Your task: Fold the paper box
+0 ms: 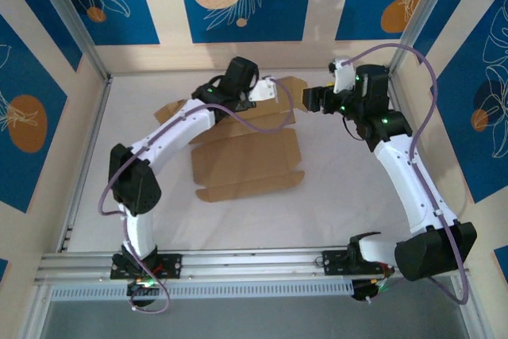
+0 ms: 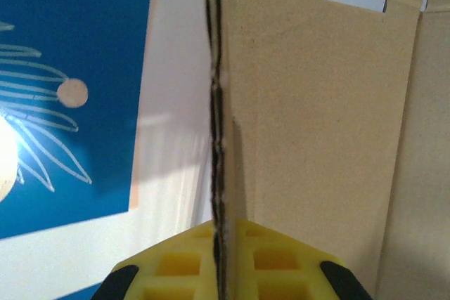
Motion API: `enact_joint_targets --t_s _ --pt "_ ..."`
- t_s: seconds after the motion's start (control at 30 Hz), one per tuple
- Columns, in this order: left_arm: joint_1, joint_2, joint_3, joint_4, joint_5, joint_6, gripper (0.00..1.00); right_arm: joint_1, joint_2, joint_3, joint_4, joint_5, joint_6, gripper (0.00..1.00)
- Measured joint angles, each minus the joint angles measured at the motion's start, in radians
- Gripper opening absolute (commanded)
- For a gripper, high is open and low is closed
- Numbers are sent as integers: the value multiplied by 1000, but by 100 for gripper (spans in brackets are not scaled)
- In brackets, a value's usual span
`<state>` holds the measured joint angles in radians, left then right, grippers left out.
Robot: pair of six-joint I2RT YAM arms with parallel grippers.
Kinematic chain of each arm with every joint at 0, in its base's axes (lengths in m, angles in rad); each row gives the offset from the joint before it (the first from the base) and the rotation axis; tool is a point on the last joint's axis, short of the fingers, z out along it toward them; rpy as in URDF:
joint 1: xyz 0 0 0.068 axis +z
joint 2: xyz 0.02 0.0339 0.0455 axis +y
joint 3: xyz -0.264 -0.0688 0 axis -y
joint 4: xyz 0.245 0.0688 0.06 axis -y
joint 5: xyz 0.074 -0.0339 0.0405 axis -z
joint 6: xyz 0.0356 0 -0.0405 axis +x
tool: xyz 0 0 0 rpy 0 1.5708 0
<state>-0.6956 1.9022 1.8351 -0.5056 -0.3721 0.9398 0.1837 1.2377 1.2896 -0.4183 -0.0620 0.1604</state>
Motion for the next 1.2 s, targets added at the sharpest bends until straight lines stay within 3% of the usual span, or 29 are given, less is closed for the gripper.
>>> enact_joint_targets --t_s 0.13,0.23,0.43,0.73,0.9,1.03,1.13,1.2 --pt "-28 3 -44 30 18 14 0 -81 8 0 -15 -170 312 66" --pt "-37 3 -52 58 32 18 0 -127 47 -6 8 -312 569 68" --pt "-53 2 -96 103 24 65 0 -109 147 -45 68 -478 957 75" --pt "-76 -1 -121 152 6 85 0 -66 176 -90 127 -491 1187 65" --pt "-96 -8 -179 202 -6 111 0 -62 216 -94 190 -468 1254 40" --pt "-108 -8 -212 227 -21 123 0 -62 220 -101 206 -433 1292 28" --pt "-108 -13 -227 245 -26 126 0 -62 219 -108 216 -410 1308 30" --pt "-108 -19 -236 255 -30 126 0 -62 219 -113 218 -403 1322 43"
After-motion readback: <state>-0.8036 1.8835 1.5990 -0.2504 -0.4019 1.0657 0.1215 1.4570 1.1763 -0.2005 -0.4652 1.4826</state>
